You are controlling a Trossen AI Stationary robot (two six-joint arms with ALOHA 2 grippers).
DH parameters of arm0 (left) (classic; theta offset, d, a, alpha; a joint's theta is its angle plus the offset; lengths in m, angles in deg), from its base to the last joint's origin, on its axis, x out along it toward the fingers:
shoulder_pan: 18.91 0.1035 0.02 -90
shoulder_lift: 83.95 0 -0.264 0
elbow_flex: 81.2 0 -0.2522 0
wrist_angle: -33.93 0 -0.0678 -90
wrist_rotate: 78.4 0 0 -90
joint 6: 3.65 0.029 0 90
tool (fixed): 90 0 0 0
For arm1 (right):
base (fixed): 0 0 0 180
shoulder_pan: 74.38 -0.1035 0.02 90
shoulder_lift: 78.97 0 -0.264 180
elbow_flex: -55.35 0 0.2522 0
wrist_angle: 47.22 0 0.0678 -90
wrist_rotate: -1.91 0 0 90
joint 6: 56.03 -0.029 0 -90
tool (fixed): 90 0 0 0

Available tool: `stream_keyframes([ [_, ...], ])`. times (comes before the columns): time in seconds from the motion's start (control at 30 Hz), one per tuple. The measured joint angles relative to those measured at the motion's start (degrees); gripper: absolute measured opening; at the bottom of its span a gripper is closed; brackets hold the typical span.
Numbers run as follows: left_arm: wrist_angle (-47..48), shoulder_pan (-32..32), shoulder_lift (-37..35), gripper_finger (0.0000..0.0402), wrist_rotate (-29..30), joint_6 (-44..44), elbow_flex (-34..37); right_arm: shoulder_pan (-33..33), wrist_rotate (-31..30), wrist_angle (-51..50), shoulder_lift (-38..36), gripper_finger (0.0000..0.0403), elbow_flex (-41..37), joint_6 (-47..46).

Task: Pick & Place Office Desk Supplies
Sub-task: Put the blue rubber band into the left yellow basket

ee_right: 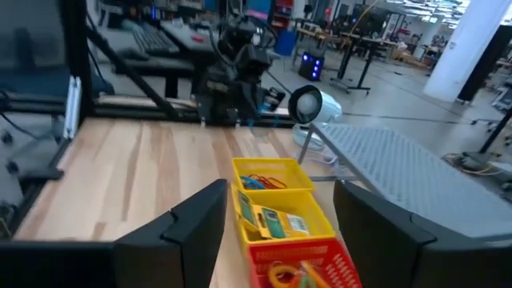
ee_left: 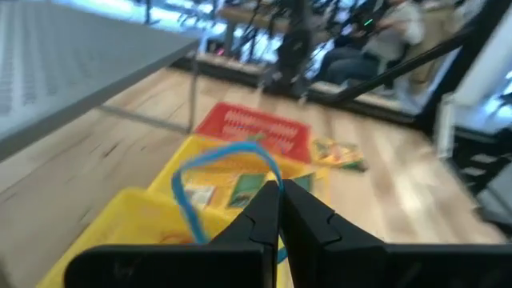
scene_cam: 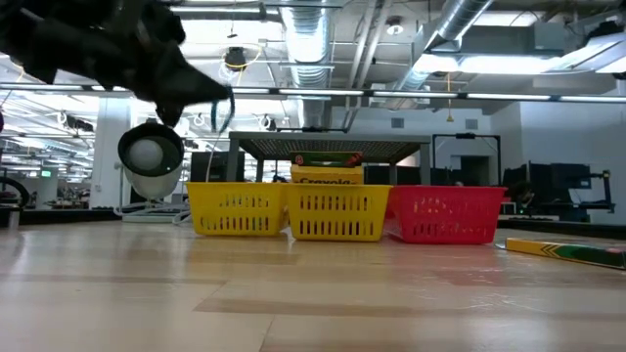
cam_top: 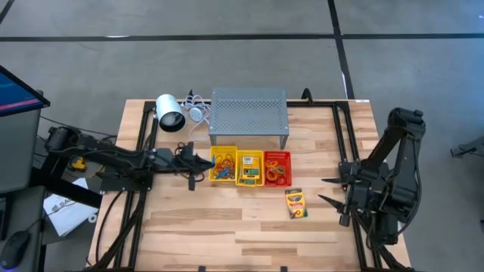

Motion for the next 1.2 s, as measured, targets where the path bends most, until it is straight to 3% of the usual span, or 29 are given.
stream_keyframes([
  [0.2,0.01,2.44,8.0,0.0004,-0.63,-0.14,-3.36,-1.75,-1.37,1.98,-0.94,0.0226,-4.89,-5.03],
  [0.53,3.49,4.73,19.53,0.0004,-0.86,0.13,-9.1,-1.72,-2.18,4.11,0.92,0.0226,-5.11,-5.06],
  [0.7,5.45,5.7,24.6,0.0003,-4.74,-0.11,-12.32,-1.72,-2.22,4.74,1.75,0.0226,-5.11,-5.01],
  [1.2,16.77,6.61,28.2,0.0009,-4.82,-1.19,-17.0,-1.72,-2.18,5.58,1.84,0.0226,-5.11,-4.43],
])
